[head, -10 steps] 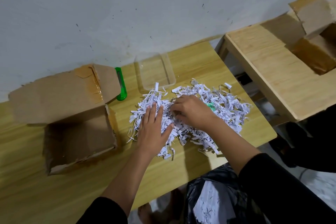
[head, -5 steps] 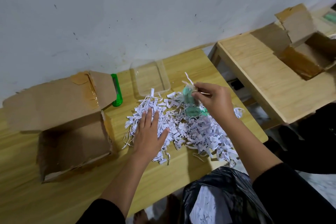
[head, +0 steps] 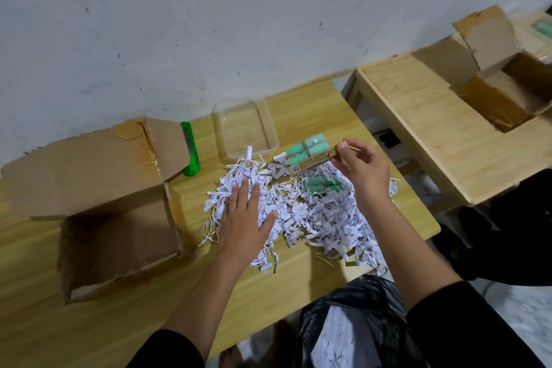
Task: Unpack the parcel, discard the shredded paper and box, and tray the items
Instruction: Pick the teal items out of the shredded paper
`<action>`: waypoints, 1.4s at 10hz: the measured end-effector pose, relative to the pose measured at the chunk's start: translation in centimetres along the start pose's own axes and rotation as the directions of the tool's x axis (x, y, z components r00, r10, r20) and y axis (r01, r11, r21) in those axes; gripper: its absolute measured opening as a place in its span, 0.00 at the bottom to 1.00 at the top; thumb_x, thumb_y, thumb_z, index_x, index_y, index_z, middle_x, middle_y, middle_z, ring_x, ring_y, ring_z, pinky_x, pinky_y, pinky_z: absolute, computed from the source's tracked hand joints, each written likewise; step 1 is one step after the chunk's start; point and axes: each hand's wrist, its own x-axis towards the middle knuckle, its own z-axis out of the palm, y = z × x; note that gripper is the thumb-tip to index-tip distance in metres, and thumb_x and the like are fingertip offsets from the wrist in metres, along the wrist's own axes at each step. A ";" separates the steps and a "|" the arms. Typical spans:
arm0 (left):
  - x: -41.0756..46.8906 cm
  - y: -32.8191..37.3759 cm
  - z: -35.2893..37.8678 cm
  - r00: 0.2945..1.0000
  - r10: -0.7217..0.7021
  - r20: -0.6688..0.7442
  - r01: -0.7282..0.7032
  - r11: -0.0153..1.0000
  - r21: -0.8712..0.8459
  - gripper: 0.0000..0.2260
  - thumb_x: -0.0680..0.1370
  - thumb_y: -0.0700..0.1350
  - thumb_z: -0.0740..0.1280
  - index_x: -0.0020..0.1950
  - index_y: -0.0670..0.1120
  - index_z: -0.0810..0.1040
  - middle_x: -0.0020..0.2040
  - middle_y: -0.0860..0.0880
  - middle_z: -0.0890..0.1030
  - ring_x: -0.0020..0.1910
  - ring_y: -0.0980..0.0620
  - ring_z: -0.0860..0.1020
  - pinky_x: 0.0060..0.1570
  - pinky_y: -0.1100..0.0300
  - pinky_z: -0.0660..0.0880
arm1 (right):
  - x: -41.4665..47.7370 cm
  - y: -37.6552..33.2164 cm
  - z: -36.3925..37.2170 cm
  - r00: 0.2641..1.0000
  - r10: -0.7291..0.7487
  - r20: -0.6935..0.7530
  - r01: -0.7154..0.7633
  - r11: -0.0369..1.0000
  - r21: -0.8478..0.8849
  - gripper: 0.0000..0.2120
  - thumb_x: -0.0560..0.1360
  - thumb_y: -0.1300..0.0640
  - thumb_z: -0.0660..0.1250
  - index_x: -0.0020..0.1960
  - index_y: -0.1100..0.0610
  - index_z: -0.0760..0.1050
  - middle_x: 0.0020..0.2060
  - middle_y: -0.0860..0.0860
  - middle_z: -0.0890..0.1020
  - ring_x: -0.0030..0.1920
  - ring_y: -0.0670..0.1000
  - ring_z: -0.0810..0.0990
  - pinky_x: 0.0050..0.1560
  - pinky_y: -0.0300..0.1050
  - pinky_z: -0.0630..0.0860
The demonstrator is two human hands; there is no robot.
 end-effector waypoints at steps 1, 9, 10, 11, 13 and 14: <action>0.0 0.1 0.1 1.000 -0.003 0.000 0.003 1.000 0.000 0.31 0.79 0.61 0.51 0.77 0.49 0.44 0.77 0.51 0.40 0.75 0.53 0.37 0.74 0.54 0.43 | 0.0 0.9 -0.3 0.999 0.037 0.022 -0.036 0.998 -0.059 0.06 0.73 0.65 0.68 0.51 0.63 0.77 0.42 0.55 0.80 0.42 0.52 0.82 0.44 0.40 0.82; 0.1 0.1 0.2 1.000 -0.012 0.007 0.012 1.000 0.017 0.31 0.79 0.61 0.51 0.77 0.50 0.44 0.77 0.51 0.39 0.75 0.52 0.37 0.75 0.52 0.44 | 2.7 2.1 3.2 0.717 0.081 0.693 0.692 -0.200 -0.693 0.21 0.73 0.52 0.65 0.65 0.55 0.71 0.59 0.53 0.77 0.60 0.55 0.73 0.62 0.51 0.68; 0.0 0.2 0.1 1.000 -0.011 0.009 0.011 1.000 0.017 0.31 0.79 0.61 0.51 0.77 0.50 0.43 0.77 0.51 0.39 0.75 0.52 0.37 0.75 0.53 0.43 | 3.0 2.5 3.6 0.729 0.073 0.681 0.680 -0.192 -0.708 0.18 0.74 0.53 0.65 0.63 0.56 0.73 0.56 0.54 0.78 0.58 0.56 0.75 0.57 0.51 0.73; 0.0 0.2 0.0 1.000 -0.012 0.014 0.012 1.000 0.002 0.31 0.79 0.61 0.51 0.77 0.50 0.43 0.77 0.51 0.39 0.75 0.52 0.37 0.75 0.53 0.43 | 2.9 2.5 3.5 0.746 0.040 0.665 0.665 -0.087 -0.742 0.14 0.76 0.55 0.64 0.60 0.58 0.75 0.53 0.55 0.80 0.53 0.58 0.77 0.51 0.50 0.76; -0.1 0.4 -0.3 0.999 -0.016 0.028 0.016 1.000 0.009 0.31 0.79 0.61 0.51 0.77 0.50 0.43 0.77 0.51 0.39 0.75 0.52 0.37 0.74 0.53 0.43 | 1.4 -0.3 3.3 0.826 -0.123 0.550 0.536 0.471 -0.701 0.20 0.73 0.58 0.69 0.64 0.60 0.74 0.51 0.52 0.81 0.47 0.50 0.79 0.53 0.40 0.76; -0.1 0.5 -0.4 0.999 -0.020 0.029 0.020 1.000 0.014 0.31 0.79 0.61 0.51 0.77 0.50 0.42 0.77 0.51 0.38 0.75 0.52 0.36 0.73 0.53 0.42 | 1.4 -2.9 3.6 0.827 -0.168 0.537 0.520 0.591 -0.617 0.18 0.73 0.58 0.68 0.63 0.59 0.75 0.49 0.51 0.79 0.40 0.46 0.76 0.46 0.38 0.77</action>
